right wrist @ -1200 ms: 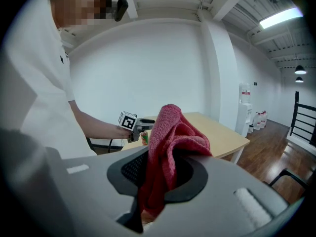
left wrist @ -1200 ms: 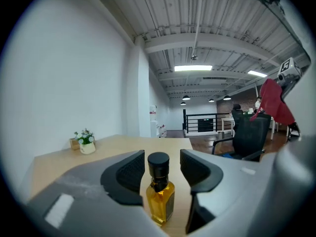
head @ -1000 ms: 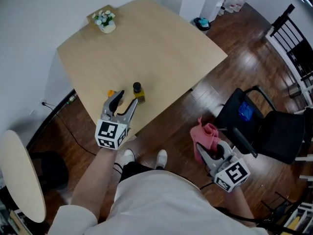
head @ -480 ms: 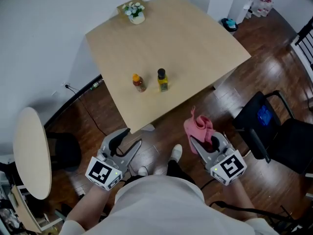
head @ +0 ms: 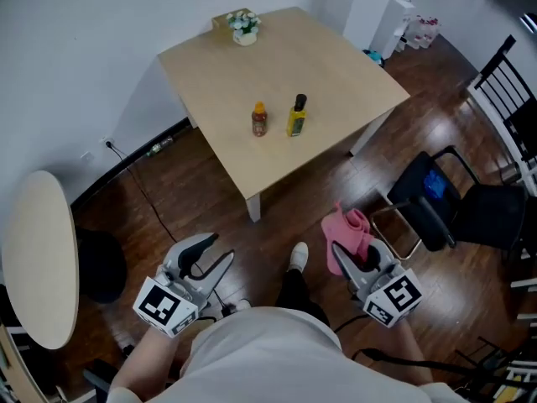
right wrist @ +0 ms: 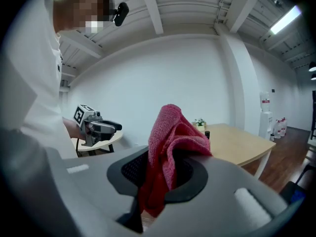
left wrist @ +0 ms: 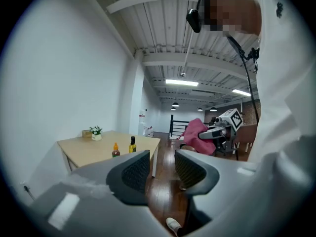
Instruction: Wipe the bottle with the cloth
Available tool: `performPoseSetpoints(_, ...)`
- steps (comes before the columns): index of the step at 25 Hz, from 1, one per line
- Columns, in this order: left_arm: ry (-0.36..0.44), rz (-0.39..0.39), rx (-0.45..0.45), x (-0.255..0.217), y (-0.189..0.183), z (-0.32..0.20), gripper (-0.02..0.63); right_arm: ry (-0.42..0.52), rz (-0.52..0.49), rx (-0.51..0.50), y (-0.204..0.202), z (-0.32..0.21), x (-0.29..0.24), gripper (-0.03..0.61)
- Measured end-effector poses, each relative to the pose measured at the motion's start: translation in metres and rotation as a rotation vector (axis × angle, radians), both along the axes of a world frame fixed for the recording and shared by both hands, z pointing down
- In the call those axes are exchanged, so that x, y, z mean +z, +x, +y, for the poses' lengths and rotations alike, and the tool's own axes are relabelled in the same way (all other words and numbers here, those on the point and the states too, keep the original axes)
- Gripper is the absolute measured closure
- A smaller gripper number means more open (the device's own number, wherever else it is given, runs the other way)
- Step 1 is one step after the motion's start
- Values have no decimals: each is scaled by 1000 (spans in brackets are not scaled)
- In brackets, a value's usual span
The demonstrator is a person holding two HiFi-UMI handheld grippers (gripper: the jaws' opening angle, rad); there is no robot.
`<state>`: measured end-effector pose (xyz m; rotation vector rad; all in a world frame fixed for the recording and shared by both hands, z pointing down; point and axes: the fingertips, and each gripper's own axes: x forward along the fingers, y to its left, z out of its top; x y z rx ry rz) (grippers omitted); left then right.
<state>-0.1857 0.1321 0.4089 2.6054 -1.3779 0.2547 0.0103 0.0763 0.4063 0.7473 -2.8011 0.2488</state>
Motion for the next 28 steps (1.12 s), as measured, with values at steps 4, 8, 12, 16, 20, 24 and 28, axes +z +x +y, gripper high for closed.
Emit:
performPoseSetpoints(4, -7, 27, 42, 5, -14, 57, 451, -37, 7, 62, -8, 85, 3, 505)
performPoseSetpoints(8, -29, 20, 114, 13, -6, 110, 459, -42, 32, 72, -7, 151, -2, 504)
performPoseSetpoints(12, -26, 48, 133, 13, 12, 140, 469, -14, 21, 91, 8, 179, -13, 503)
performPoseSetpoints(16, 7, 48, 158, 1, 41, 165, 471, 29, 24, 64, 20, 206, -25, 503)
performPoseSetpoints(20, 17, 85, 185, -14, 80, 182, 477, 36, 10, 46, 42, 231, -34, 503)
performPoseSetpoints(24, 37, 67, 208, -21, 112, 199, 482, 13, -4, 58, 70, 255, -21, 503)
performPoseSetpoints(28, 25, 52, 200, -19, 131, 225, 483, -5, -15, 43, 90, 279, -8, 503)
